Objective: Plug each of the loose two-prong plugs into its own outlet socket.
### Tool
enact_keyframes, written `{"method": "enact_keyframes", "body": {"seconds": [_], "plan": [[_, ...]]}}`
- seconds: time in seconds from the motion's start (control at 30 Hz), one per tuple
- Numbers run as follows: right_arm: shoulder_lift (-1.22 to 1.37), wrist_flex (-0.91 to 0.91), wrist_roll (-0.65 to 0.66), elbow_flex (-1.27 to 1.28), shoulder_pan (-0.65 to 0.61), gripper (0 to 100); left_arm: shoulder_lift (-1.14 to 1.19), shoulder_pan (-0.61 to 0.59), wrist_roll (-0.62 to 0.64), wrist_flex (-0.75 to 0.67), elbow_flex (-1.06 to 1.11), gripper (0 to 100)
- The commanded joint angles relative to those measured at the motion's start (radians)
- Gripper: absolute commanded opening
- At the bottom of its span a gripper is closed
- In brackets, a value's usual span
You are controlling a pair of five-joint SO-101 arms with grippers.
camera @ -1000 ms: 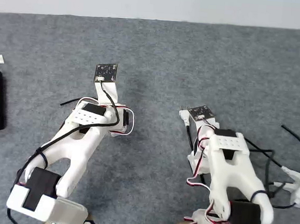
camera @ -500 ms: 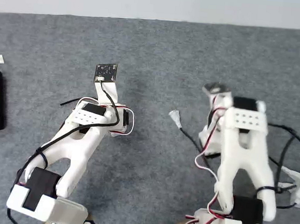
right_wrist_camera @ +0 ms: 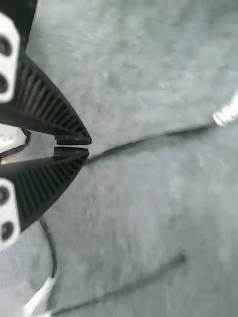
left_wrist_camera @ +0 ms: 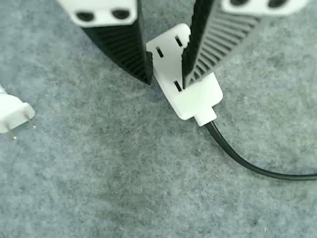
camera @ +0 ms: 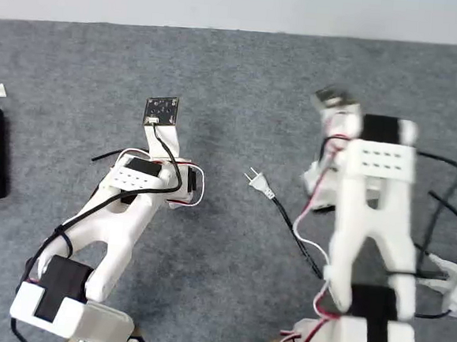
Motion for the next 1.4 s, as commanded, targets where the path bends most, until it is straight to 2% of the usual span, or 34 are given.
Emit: {"method": "enact_keyframes", "body": {"seconds": [0.0, 0.1, 0.2, 0.27, 0.5, 0.8, 0.87, 0.93, 1.0, 1.2, 1.37], "plan": [[0.090, -0.171, -0.035, 0.072, -0.033, 0.9, 0.006, -0.017, -0.002, 0.018, 0.031, 1], [0.185, -0.311, -0.061, 0.149, -0.038, 4.1, 0.006, -0.018, -0.002, 0.018, 0.031, 1], [0.228, -0.352, -0.044, 0.210, -0.042, 15.2, 0.006, -0.018, -0.002, 0.018, 0.031, 1], [0.229, -0.358, -0.021, 0.249, -0.036, 19.1, 0.006, -0.018, -0.002, 0.018, 0.031, 1], [0.228, -0.487, -0.021, 0.356, -0.038, 13.6, 0.006, -0.017, -0.002, 0.018, 0.030, 1], [0.168, -0.506, -0.023, 0.388, -0.085, 12.5, 0.006, -0.018, -0.002, 0.018, 0.030, 1], [0.182, -0.555, -0.023, 0.407, -0.077, 8.4, 0.006, -0.020, -0.002, 0.018, 0.030, 1], [0.199, -0.593, -0.023, 0.410, -0.061, 0.0, 0.006, -0.020, -0.002, 0.018, 0.030, 1], [0.205, -0.585, -0.021, 0.405, -0.045, 2.3, 0.006, -0.020, -0.002, 0.018, 0.030, 1], [0.205, -0.582, -0.020, 0.391, -0.022, 0.8, 0.006, -0.020, -0.002, 0.018, 0.030, 1], [0.193, -0.414, -0.002, 0.224, 0.028, 0.8, 0.006, -0.020, -0.002, 0.018, 0.030, 1]]}}
